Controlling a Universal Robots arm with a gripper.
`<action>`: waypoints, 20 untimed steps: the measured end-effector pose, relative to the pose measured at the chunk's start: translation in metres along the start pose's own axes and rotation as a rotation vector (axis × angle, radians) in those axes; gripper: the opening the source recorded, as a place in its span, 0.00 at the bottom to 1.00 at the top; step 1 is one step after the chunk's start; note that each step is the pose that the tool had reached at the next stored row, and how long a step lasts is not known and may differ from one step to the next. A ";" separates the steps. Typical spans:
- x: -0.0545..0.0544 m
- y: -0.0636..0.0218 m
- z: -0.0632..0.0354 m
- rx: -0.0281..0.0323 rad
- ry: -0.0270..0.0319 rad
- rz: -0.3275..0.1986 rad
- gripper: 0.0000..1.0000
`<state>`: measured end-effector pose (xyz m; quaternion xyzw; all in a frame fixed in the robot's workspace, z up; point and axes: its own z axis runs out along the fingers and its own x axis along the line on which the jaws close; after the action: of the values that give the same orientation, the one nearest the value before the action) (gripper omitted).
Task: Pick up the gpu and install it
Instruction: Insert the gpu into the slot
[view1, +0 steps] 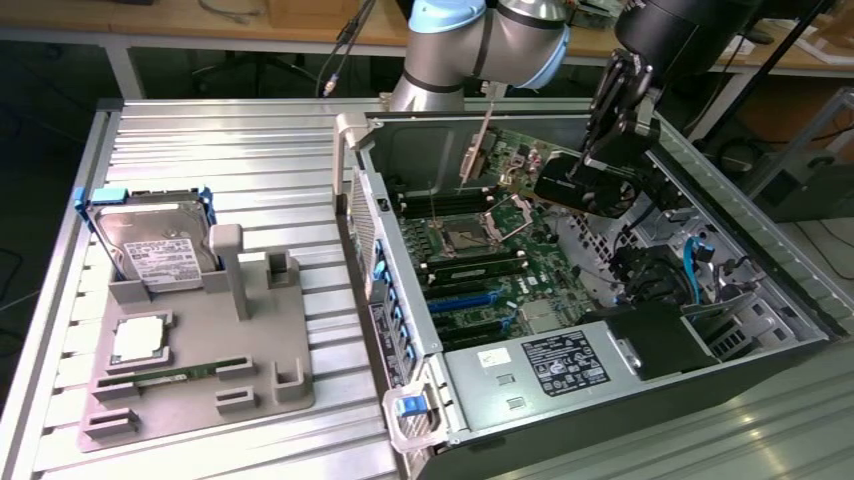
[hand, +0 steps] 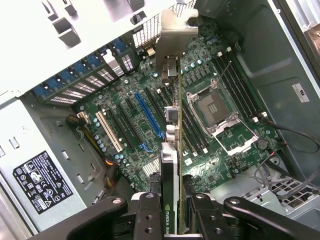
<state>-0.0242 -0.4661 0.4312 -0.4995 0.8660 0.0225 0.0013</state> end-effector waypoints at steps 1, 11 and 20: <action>0.000 0.0000 0.0000 0.0000 0.0000 0.000 0.27; 0.000 0.0000 0.0000 -0.0004 0.0006 -0.016 0.27; 0.000 0.0000 0.0000 -0.0012 0.0018 -0.049 0.27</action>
<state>-0.0241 -0.4661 0.4312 -0.5207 0.8535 0.0225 0.0007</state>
